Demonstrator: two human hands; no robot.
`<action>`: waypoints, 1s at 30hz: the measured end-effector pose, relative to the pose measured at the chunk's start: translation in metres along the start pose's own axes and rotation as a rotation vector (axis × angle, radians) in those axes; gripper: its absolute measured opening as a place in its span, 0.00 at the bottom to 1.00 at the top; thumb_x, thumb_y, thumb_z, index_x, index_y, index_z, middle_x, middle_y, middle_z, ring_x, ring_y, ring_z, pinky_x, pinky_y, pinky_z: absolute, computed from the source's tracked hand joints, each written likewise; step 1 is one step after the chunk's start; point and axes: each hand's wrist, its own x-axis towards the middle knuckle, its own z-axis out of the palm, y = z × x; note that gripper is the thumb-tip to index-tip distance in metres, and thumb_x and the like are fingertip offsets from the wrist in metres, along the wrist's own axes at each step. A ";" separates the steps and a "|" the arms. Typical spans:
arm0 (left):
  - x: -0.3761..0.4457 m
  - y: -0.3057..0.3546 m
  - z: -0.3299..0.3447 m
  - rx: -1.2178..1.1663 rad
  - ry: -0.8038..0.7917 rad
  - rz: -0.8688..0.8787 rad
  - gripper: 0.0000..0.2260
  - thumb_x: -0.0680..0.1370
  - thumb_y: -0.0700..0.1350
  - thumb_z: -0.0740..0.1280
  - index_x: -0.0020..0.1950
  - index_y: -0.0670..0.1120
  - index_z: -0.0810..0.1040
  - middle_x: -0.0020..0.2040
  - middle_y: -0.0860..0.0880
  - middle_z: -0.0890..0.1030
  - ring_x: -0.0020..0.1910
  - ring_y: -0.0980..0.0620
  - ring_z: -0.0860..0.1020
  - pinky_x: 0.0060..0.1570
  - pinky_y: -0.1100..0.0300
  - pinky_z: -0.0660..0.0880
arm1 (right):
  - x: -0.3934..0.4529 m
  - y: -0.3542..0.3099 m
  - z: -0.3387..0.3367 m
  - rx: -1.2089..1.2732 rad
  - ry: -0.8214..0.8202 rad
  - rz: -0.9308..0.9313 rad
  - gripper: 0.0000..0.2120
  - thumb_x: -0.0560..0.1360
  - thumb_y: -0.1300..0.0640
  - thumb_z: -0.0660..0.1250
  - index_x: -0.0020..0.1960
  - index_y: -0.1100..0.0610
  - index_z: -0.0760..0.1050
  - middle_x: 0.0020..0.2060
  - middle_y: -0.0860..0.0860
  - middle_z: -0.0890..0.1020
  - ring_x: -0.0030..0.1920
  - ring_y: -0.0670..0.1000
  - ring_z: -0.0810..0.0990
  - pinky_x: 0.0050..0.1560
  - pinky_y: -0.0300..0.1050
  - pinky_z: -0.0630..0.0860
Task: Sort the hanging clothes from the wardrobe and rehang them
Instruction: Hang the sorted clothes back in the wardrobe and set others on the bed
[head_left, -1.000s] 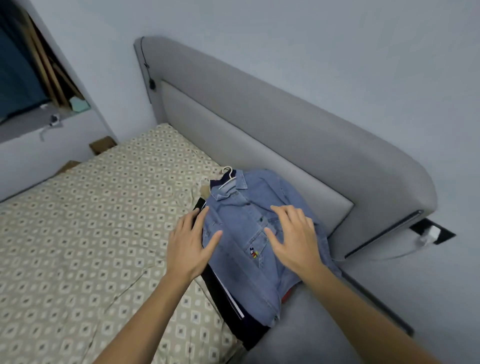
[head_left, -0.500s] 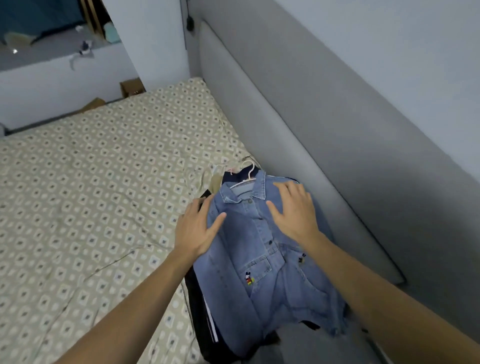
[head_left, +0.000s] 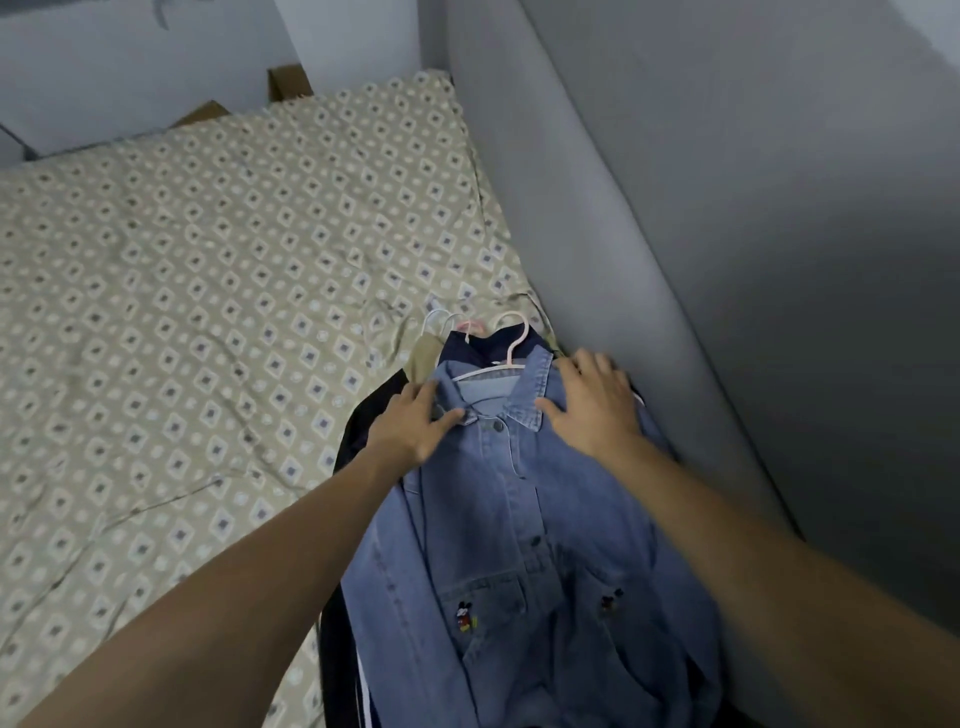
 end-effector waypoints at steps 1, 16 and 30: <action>0.003 -0.002 0.000 -0.010 0.005 -0.006 0.35 0.82 0.67 0.59 0.83 0.51 0.59 0.76 0.43 0.67 0.72 0.39 0.68 0.68 0.41 0.70 | 0.001 -0.002 0.002 -0.009 0.023 -0.006 0.24 0.78 0.41 0.69 0.64 0.58 0.77 0.58 0.56 0.76 0.60 0.61 0.73 0.57 0.58 0.72; 0.007 -0.006 0.008 0.000 0.093 -0.042 0.43 0.76 0.68 0.70 0.81 0.46 0.59 0.71 0.40 0.68 0.71 0.37 0.67 0.68 0.42 0.69 | -0.007 -0.016 -0.002 0.071 -0.020 0.090 0.26 0.78 0.34 0.67 0.60 0.55 0.69 0.59 0.53 0.81 0.61 0.58 0.78 0.60 0.57 0.69; -0.121 0.000 -0.053 -0.226 0.283 0.410 0.17 0.79 0.67 0.66 0.52 0.54 0.72 0.45 0.57 0.76 0.47 0.55 0.75 0.47 0.48 0.76 | -0.139 -0.055 -0.103 0.460 0.194 0.131 0.19 0.77 0.46 0.74 0.62 0.47 0.69 0.42 0.39 0.77 0.43 0.48 0.78 0.39 0.49 0.71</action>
